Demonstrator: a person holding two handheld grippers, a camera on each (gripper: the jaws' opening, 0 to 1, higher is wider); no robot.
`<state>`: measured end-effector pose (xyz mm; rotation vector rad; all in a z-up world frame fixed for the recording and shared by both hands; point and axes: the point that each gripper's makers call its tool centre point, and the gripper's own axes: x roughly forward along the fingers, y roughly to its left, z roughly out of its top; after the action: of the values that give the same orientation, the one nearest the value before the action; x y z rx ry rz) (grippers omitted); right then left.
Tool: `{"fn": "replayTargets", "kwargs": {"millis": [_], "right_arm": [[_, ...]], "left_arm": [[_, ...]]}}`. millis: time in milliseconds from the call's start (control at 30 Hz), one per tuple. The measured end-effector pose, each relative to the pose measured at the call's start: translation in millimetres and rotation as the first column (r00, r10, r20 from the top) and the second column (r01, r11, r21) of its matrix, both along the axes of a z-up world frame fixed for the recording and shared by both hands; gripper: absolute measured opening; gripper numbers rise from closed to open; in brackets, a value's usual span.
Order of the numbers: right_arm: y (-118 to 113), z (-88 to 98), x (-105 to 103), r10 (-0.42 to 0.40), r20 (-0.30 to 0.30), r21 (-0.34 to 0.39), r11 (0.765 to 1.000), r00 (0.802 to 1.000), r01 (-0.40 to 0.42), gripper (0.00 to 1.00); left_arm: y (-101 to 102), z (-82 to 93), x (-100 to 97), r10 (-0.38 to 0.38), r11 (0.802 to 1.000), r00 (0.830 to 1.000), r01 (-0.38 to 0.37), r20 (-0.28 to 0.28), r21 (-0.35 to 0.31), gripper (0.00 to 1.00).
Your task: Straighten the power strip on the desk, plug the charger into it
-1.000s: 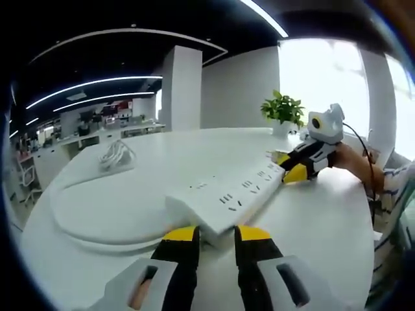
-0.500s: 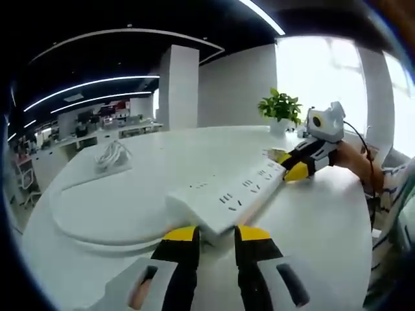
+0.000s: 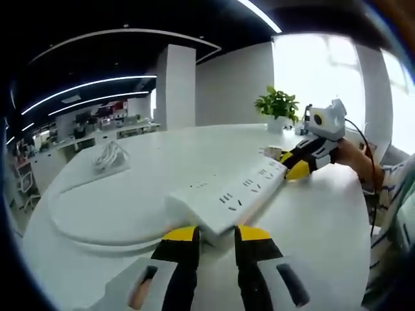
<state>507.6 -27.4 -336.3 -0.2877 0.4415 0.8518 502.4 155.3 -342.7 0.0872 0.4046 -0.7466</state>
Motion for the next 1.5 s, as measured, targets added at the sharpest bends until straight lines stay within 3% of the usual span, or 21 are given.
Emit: {"fn": "replayTargets", "kwargs": {"millis": [967, 1033, 1200, 1500], "right_arm": [[-5.9, 0.4, -15.5, -0.020, -0.003, 0.001, 1.000, 1.000, 0.020, 0.18], [-6.0, 0.3, -16.7, -0.021, -0.003, 0.001, 1.000, 1.000, 0.021, 0.18], [-6.9, 0.2, -19.3, -0.023, -0.001, 0.002, 1.000, 1.000, 0.023, 0.18], [-7.2, 0.5, -19.5, -0.027, 0.008, 0.001, 1.000, 1.000, 0.027, 0.18]], "left_arm": [[0.3, -0.9, -0.5, -0.019, 1.000, 1.000, 0.019, 0.008, 0.019, 0.21], [-7.0, -0.3, -11.7, -0.020, 1.000, 1.000, 0.020, 0.009, 0.020, 0.21], [-9.4, 1.4, -15.6, -0.025, 0.999, 1.000, 0.025, 0.009, 0.021, 0.21], [-8.9, 3.0, -15.3, -0.033, 0.999, 0.999, 0.033, -0.003, -0.017, 0.21]]}}
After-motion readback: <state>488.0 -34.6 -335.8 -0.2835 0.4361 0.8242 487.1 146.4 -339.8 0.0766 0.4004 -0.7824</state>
